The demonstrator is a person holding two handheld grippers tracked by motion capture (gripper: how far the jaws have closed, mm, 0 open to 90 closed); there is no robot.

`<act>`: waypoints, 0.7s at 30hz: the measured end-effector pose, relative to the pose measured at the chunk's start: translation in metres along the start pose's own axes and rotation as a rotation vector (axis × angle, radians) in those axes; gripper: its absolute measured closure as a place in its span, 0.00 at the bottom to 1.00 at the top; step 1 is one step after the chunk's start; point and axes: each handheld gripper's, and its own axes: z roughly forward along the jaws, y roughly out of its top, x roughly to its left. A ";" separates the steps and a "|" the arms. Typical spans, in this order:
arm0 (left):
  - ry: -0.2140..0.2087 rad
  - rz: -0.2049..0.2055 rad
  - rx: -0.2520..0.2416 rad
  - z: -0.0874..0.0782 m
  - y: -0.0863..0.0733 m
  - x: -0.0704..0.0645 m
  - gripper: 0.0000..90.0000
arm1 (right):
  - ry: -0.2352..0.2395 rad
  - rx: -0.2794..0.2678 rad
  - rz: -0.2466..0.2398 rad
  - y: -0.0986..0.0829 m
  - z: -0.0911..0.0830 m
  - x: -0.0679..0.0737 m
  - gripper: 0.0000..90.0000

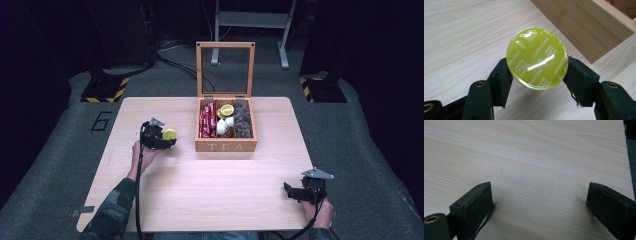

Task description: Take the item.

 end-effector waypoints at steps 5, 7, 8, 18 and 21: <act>0.001 -0.023 0.018 0.009 -0.008 0.003 0.45 | 0.000 -0.005 0.000 0.000 0.000 0.000 0.07; -0.008 -0.028 0.031 0.012 -0.011 0.006 0.45 | 0.000 -0.005 0.001 0.000 0.000 0.000 0.07; -0.011 -0.039 0.039 0.014 -0.012 0.006 0.45 | 0.000 -0.006 0.000 0.000 0.000 0.000 0.07; -0.001 -0.057 0.055 0.022 -0.016 0.007 0.45 | 0.000 -0.005 0.001 0.000 0.000 0.000 0.07; 0.005 -0.054 0.060 0.022 -0.015 0.007 0.45 | -0.001 -0.005 0.001 0.000 0.000 0.000 0.07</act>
